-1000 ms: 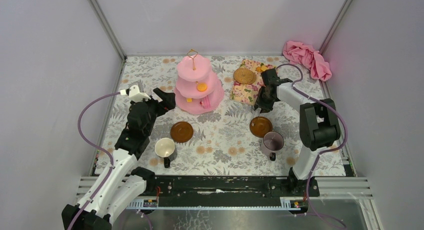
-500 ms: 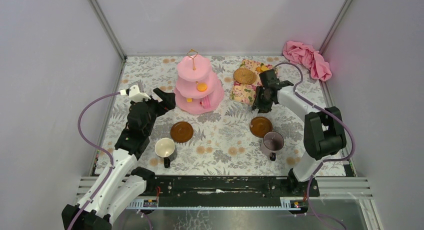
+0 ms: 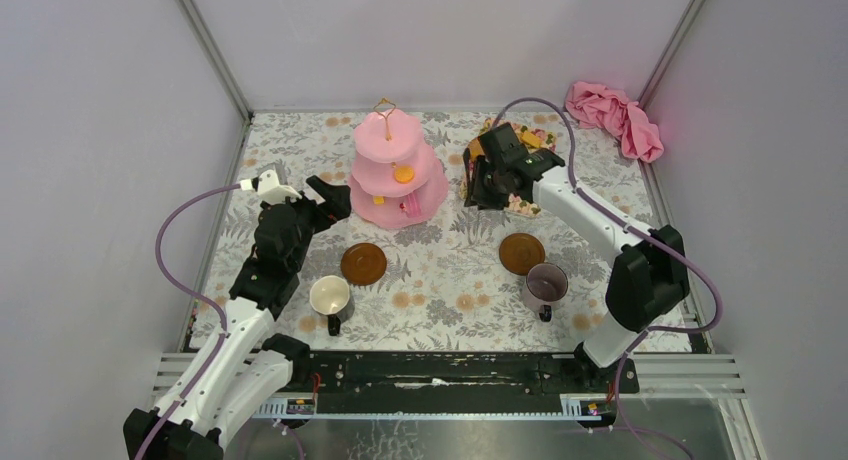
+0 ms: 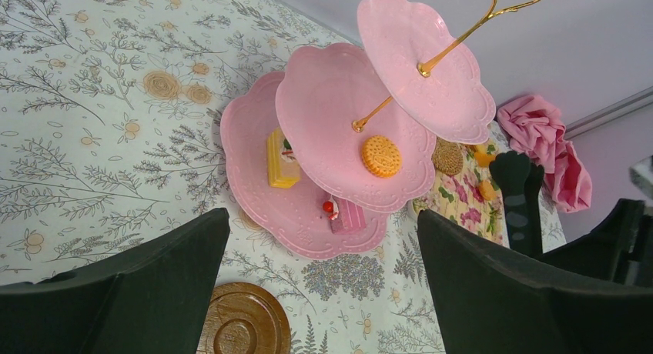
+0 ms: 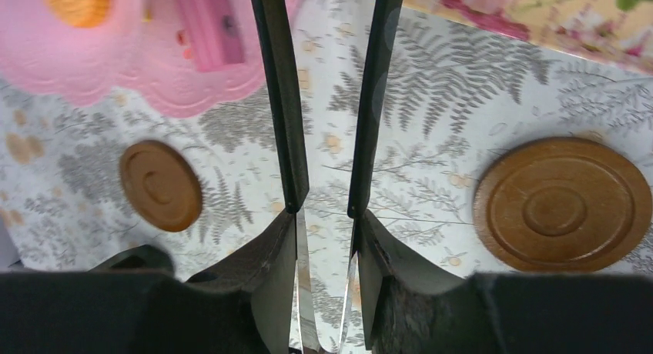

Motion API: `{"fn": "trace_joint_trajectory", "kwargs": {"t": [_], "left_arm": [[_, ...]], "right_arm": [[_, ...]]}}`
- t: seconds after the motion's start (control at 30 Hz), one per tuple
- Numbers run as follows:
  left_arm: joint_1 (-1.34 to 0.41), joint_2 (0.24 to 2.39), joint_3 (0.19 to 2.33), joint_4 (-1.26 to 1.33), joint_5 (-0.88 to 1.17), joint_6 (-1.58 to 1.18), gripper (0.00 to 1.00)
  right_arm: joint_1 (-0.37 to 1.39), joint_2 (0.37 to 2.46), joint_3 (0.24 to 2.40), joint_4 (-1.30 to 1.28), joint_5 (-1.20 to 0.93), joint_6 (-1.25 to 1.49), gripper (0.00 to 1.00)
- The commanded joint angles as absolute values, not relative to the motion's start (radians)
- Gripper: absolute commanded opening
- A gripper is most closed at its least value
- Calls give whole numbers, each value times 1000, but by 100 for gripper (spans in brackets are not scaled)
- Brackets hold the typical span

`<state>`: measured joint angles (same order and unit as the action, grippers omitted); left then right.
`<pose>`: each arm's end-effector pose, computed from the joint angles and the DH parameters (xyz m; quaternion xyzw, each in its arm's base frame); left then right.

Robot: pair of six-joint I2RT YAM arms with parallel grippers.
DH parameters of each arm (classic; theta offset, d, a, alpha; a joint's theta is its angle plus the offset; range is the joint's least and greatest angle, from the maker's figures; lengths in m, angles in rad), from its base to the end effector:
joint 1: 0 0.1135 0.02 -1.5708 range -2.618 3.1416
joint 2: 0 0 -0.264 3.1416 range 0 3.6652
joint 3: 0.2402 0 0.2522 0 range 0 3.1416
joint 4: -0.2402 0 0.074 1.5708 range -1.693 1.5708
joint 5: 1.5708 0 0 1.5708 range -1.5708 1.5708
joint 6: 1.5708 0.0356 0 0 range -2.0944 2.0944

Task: Serve the afternoon tea
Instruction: Pick up the desert from the tray.

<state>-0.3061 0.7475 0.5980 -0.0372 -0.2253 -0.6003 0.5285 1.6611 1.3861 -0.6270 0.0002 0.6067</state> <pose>0.1782 -0.0480 0.2956 -0.1831 0.7463 -0.1998 0.6080 0.3142 0.1834 0.2817 0.0370 0.9439 0.1764 0.2768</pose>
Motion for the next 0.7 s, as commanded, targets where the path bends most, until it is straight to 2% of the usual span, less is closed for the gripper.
{"fn": "trace_joint_trajectory", "kwargs": {"t": [0.0, 0.67], "left_arm": [[-298, 742, 606, 18, -231, -595, 100], [-295, 750, 606, 26, -228, -597, 100]], "right_arm": [[574, 1673, 1513, -675, 16, 602, 18], [695, 1867, 1819, -803, 54, 564, 17]]}}
